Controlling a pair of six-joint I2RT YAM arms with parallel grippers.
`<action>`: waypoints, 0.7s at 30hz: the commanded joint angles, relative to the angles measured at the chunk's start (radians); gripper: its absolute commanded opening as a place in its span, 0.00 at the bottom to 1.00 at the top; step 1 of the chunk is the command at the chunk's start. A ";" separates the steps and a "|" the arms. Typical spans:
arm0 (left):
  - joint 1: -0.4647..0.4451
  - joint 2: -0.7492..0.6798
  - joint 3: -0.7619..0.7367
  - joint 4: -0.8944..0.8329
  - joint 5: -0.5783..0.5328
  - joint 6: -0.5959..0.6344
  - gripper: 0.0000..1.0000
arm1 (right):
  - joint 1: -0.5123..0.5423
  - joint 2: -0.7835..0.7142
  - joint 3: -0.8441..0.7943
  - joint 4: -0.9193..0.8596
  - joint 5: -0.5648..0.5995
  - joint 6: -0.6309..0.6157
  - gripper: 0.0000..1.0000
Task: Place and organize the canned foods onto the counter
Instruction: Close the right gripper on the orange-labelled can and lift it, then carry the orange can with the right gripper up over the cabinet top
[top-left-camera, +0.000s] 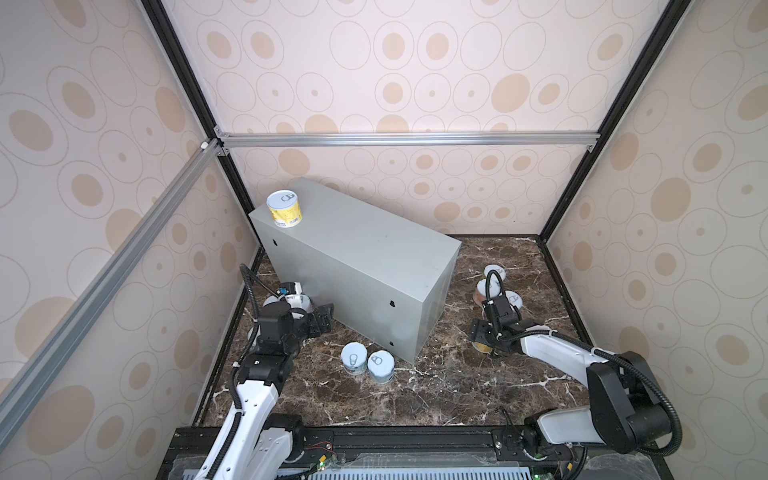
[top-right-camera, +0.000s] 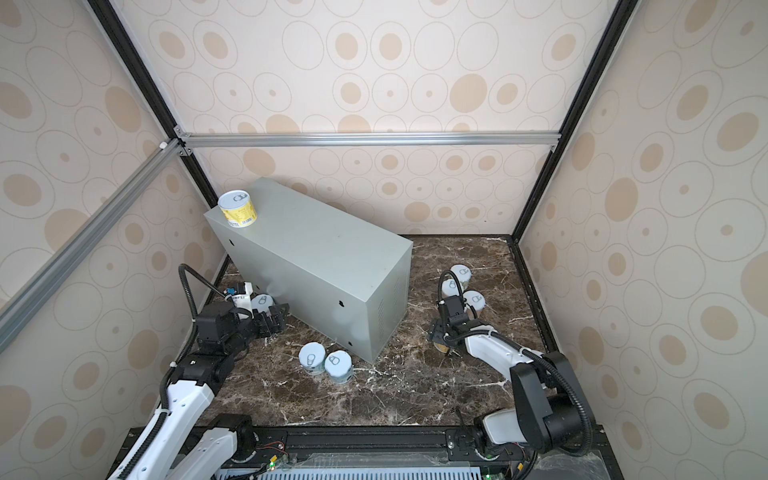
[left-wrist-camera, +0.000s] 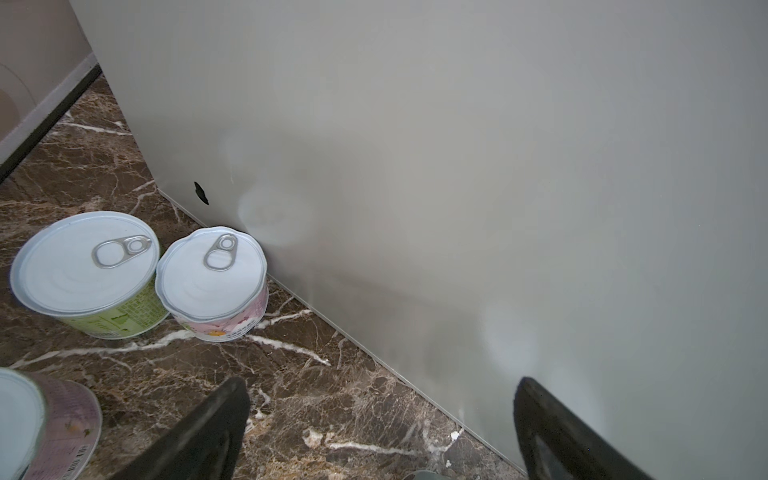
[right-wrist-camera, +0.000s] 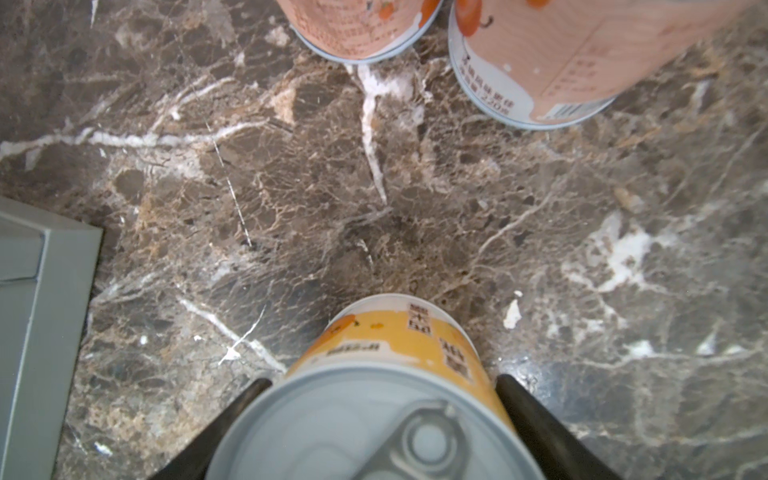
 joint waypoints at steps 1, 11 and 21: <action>0.000 -0.015 0.001 0.018 0.006 -0.008 0.99 | 0.016 0.007 0.003 -0.008 0.004 0.001 0.78; -0.001 -0.046 0.001 0.016 -0.007 -0.011 0.99 | 0.022 -0.074 0.016 -0.084 0.018 -0.015 0.61; -0.018 -0.075 0.004 0.004 -0.014 -0.016 0.99 | 0.023 -0.216 0.081 -0.251 -0.011 -0.062 0.58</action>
